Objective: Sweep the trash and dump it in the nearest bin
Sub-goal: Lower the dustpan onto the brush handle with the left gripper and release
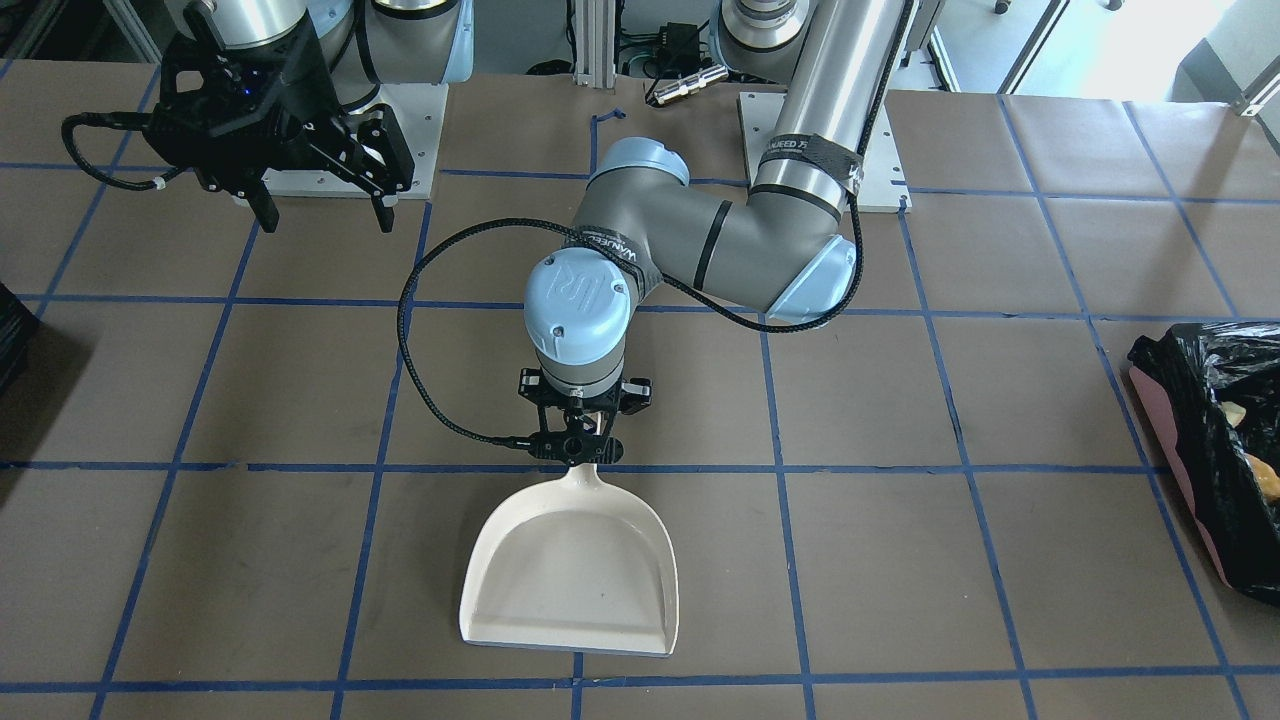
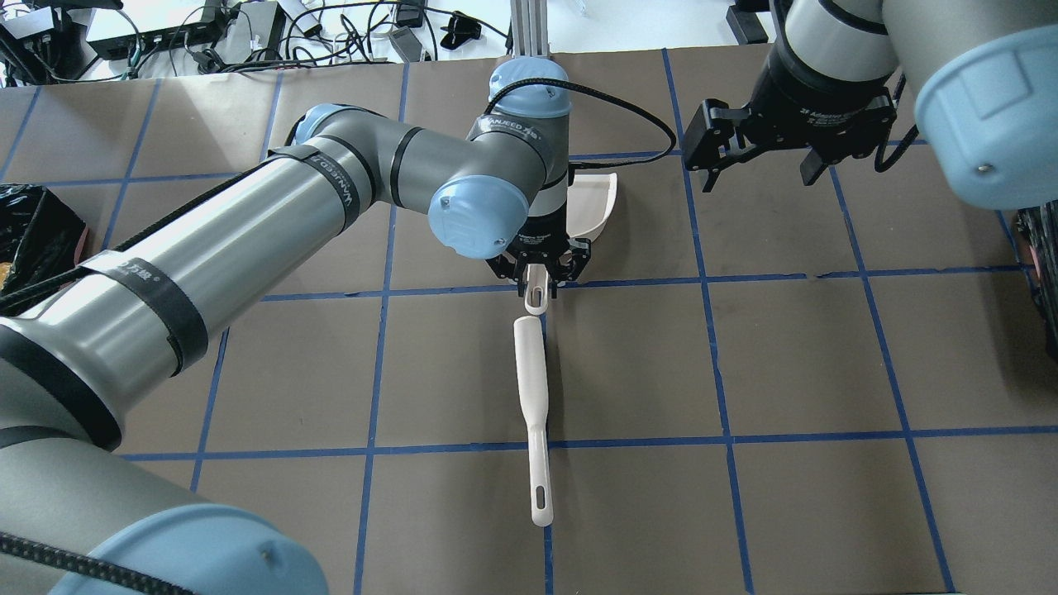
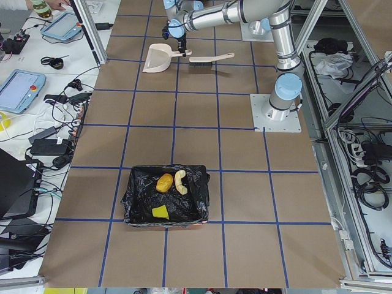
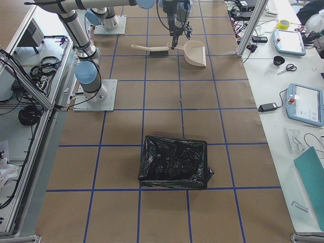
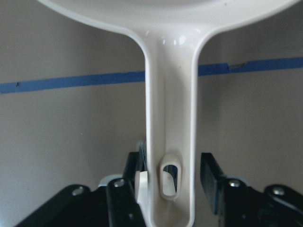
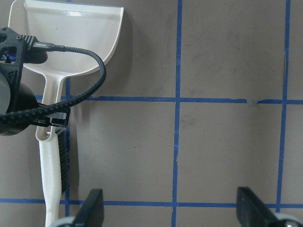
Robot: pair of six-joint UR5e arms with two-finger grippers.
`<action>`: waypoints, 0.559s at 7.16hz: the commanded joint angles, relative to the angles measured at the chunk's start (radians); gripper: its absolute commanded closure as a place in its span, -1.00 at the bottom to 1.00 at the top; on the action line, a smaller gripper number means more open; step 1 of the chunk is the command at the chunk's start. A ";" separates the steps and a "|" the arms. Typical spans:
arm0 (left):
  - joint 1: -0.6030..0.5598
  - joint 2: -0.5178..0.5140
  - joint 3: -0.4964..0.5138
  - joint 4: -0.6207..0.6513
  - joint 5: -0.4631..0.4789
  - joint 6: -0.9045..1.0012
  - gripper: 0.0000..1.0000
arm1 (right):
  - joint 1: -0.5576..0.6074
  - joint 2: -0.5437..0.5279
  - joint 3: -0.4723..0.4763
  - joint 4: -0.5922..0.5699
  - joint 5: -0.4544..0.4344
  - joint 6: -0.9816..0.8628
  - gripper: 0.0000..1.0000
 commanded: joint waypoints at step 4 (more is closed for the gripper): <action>0.083 0.094 0.034 -0.014 -0.017 0.008 -1.00 | 0.000 -0.003 -0.002 0.000 0.002 0.000 -1.00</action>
